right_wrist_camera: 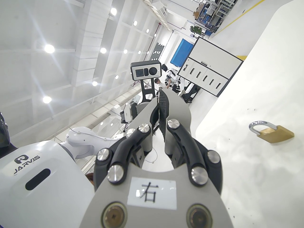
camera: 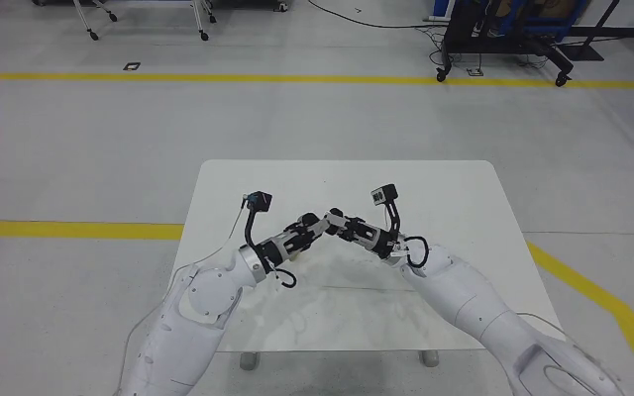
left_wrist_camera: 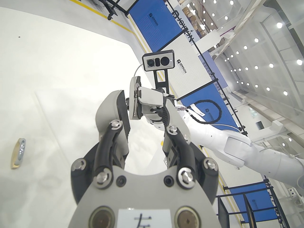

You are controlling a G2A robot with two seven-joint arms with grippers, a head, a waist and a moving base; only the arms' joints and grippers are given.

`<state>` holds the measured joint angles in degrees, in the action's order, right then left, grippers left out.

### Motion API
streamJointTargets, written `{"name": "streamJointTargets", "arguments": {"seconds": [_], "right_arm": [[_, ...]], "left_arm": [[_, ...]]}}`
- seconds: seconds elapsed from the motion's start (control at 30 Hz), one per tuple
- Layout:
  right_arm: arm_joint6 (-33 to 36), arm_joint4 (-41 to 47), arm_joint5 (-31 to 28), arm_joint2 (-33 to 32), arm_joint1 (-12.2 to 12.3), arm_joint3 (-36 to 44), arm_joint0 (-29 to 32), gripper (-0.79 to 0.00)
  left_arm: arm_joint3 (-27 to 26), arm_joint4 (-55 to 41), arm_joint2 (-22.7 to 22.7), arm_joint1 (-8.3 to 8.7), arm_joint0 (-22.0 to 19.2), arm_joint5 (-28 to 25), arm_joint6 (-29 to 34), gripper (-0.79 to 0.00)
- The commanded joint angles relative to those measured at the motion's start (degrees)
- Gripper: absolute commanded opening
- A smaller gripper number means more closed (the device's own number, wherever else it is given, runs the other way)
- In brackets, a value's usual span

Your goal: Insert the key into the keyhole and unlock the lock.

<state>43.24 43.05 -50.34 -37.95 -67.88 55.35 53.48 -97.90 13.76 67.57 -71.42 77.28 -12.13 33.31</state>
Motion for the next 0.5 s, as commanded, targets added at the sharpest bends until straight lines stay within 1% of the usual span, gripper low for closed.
{"name": "streamJointTargets", "arguments": {"seconds": [0.0,0.4,0.43,0.47], "right_arm": [[0.5,-0.1,0.1,-0.4,-0.1,-0.1,0.1,-0.785],[2.9,-0.6,0.3,-3.0,-0.6,0.4,1.2,-0.785],[3.1,-0.5,0.3,-3.2,-0.7,0.4,1.3,-0.179],[3.1,-0.5,0.3,-3.2,-0.7,0.4,1.3,0.000]], "left_arm": [[0.0,0.0,-0.1,0.03,0.0,0.1,0.0,-0.785],[-0.2,-0.3,-0.4,0.21,-0.2,0.1,-0.7,-0.785],[-0.2,-0.4,-0.4,0.23,-0.2,-0.1,-0.8,-0.785],[-0.3,-0.4,-0.3,0.26,-0.2,-0.2,-0.8,-0.785]]}}
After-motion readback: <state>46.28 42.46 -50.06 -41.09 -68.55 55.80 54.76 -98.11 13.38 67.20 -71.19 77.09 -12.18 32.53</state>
